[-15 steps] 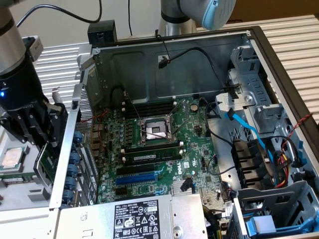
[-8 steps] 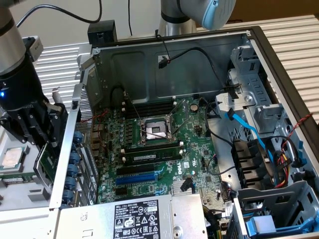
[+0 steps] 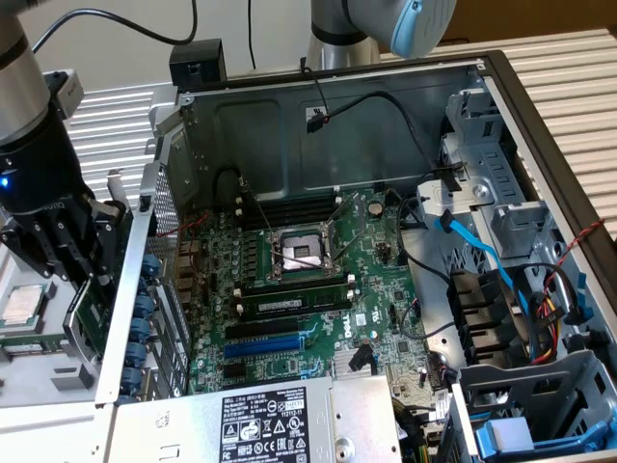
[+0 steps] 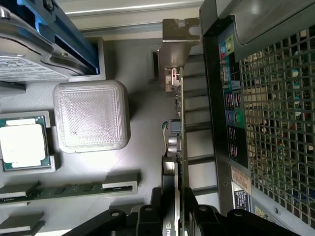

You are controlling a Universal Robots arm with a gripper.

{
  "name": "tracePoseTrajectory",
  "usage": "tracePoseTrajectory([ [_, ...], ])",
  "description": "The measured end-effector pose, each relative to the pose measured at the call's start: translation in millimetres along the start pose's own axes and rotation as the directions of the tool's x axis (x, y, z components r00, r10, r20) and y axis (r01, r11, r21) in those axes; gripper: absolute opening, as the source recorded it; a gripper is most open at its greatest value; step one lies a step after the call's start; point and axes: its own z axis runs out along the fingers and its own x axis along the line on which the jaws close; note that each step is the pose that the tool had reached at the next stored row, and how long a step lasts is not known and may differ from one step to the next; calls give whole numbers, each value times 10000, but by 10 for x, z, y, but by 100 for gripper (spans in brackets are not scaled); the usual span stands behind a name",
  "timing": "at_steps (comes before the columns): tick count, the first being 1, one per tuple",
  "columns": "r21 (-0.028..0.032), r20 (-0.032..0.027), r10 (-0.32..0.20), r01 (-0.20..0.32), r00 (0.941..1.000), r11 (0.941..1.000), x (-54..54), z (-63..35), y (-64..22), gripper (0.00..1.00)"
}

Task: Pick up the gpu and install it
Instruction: 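Pick up the gpu and move the gpu toward the slot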

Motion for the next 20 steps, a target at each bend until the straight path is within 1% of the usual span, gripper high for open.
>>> tracePoseTrajectory([
  [4,-3,3,1,-1,10000,10000,-1,-11,0,29],
  [10,0,0,1,-1,10000,10000,-8,-97,-6,27],
  [13,1,-1,1,-1,10000,10000,-15,-189,-13,27],
  [20,-2,13,1,-1,10000,10000,-33,-484,-34,27],
])
